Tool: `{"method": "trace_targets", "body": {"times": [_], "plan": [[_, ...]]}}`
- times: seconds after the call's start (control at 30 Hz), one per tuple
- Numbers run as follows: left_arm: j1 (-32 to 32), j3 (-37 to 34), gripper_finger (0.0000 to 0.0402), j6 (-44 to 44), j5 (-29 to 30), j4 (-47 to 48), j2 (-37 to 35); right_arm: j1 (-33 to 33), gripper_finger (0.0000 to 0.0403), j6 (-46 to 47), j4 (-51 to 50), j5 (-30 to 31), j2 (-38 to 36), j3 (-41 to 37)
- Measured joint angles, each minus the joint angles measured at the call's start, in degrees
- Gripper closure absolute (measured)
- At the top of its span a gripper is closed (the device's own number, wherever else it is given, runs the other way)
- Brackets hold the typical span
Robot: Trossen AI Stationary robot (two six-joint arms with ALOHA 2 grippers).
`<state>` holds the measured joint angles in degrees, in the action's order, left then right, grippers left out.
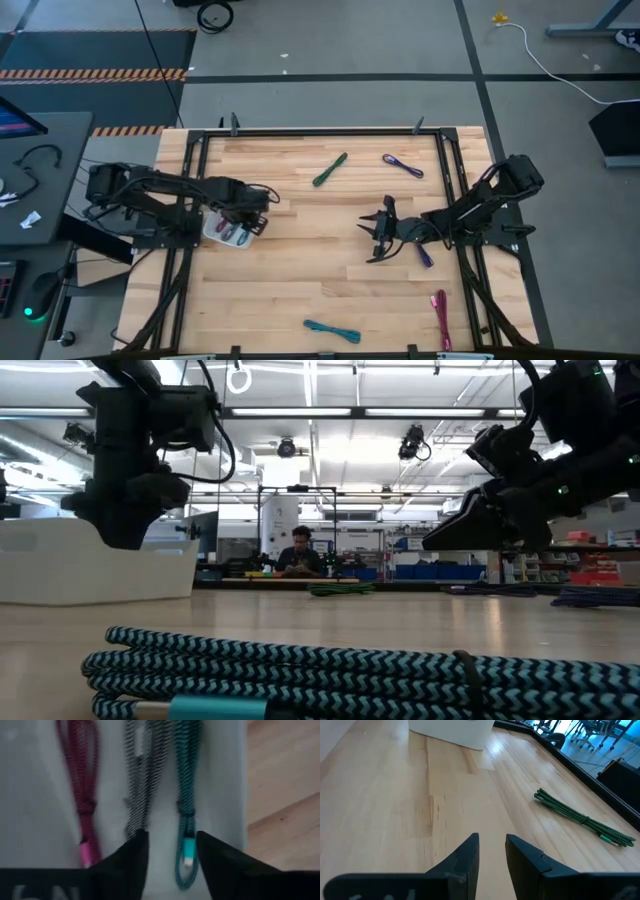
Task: Pick and place USB-C Cables
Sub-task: Put the bottom violet charger cable into the white bin
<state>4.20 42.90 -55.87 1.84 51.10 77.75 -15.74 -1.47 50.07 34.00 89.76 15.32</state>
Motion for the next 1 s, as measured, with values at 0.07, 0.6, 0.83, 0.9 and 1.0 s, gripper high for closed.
{"method": "trace_targets", "body": {"times": [0.07, 0.6, 0.83, 0.9, 1.0], "plan": [[0.8, 1.7, 0.0199, 0.0, -1.2, 3.9, -1.1, 0.0, 0.0302, 1.0, -1.0, -0.1, -0.4, 0.0], [-18.2, 6.6, 0.0176, 24.0, 36.5, -29.9, -7.4, 0.1, 0.0308, 19.6, -52.1, -13.2, -23.3, 14.7], [-19.2, 3.2, 0.0196, 34.1, 36.7, -49.2, -2.2, 1.4, 0.0329, 41.2, -95.8, -23.2, -22.9, 30.4], [-19.2, 3.0, 0.0202, 34.1, 36.9, -50.2, -0.4, 1.0, 0.0328, 45.9, -100.3, -26.5, -22.5, 29.9], [-19.2, 3.0, 0.0210, 34.1, 36.9, -51.8, 2.5, 0.2, 0.0320, 51.1, -105.3, -29.5, -22.3, 27.5]]}}
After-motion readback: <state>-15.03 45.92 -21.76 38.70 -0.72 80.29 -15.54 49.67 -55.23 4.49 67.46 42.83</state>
